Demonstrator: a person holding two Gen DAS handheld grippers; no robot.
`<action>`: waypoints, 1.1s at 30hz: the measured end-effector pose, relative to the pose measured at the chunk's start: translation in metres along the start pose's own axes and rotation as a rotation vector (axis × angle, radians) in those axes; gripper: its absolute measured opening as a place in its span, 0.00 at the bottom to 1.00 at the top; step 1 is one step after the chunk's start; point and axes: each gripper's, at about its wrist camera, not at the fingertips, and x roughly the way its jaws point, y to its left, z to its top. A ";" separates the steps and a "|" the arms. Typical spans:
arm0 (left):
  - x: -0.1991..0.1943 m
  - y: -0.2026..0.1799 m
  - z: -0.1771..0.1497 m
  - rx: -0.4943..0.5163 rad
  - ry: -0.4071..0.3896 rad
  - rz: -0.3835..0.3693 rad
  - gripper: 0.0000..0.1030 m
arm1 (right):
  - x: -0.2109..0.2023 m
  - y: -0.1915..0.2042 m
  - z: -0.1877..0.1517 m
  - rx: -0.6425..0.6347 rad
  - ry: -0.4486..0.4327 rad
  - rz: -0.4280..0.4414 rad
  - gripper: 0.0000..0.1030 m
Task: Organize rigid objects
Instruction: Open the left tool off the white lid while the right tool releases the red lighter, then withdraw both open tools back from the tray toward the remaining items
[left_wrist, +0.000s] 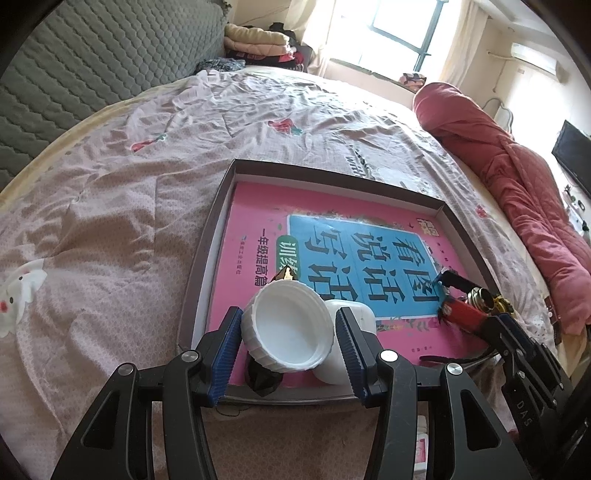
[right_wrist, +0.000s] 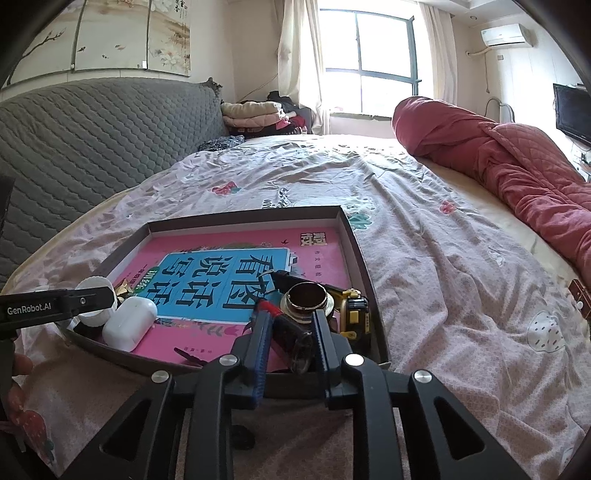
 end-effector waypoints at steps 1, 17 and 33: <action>0.000 0.000 0.000 0.001 0.000 0.001 0.52 | 0.000 0.000 0.000 0.001 -0.001 0.001 0.25; -0.001 -0.001 -0.001 0.008 0.004 0.004 0.52 | -0.001 0.002 0.001 -0.006 -0.008 0.017 0.28; -0.014 -0.005 -0.001 0.034 -0.005 0.012 0.58 | -0.005 0.000 0.001 0.002 -0.022 0.043 0.41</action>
